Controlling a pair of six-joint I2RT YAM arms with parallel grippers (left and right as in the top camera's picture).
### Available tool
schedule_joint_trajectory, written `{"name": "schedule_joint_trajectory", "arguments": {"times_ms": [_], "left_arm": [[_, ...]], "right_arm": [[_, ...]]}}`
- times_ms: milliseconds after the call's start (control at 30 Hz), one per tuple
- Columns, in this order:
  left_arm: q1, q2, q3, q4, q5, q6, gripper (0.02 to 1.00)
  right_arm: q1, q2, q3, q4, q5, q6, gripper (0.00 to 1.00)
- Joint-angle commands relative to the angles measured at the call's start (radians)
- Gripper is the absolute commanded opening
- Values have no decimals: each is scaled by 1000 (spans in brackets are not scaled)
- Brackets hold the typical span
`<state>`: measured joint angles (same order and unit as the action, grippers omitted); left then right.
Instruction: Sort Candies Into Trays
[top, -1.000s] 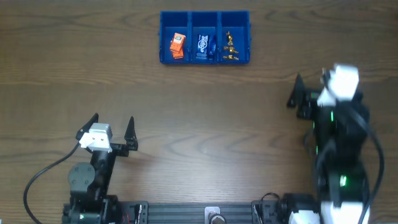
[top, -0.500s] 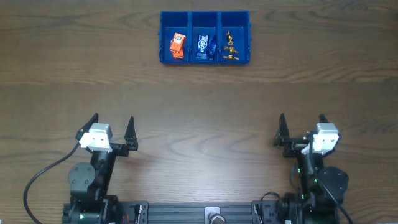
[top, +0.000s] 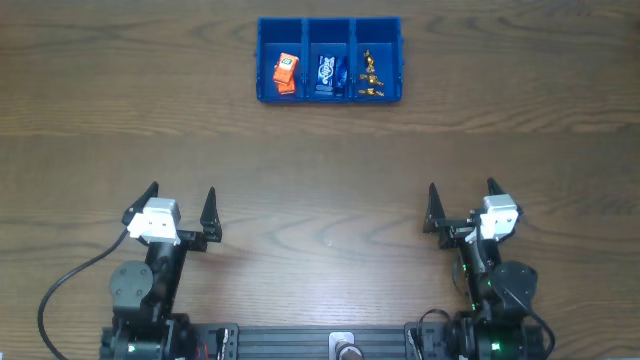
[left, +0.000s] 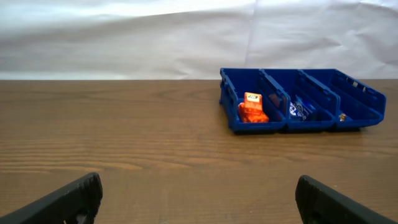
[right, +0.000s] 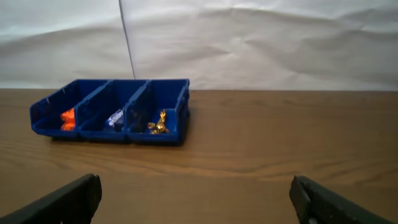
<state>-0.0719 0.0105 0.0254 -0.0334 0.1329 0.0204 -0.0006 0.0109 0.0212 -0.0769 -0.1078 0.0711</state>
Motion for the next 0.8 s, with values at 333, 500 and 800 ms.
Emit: {"name": "schedule_joint_trajectory", "arguments": {"times_ms": [333,500,800], "left_arm": [[6,-6,-21,-31,21,2,996],[6,-6,-21,-31,21,2,998],[6,-6,-21,-31,21,2,998]], "right_arm": [[10,-7,-13,2,27,9,998],[10,-7,-13,2,27,9,998],[10,-7,-13,2,27,9,998]]}}
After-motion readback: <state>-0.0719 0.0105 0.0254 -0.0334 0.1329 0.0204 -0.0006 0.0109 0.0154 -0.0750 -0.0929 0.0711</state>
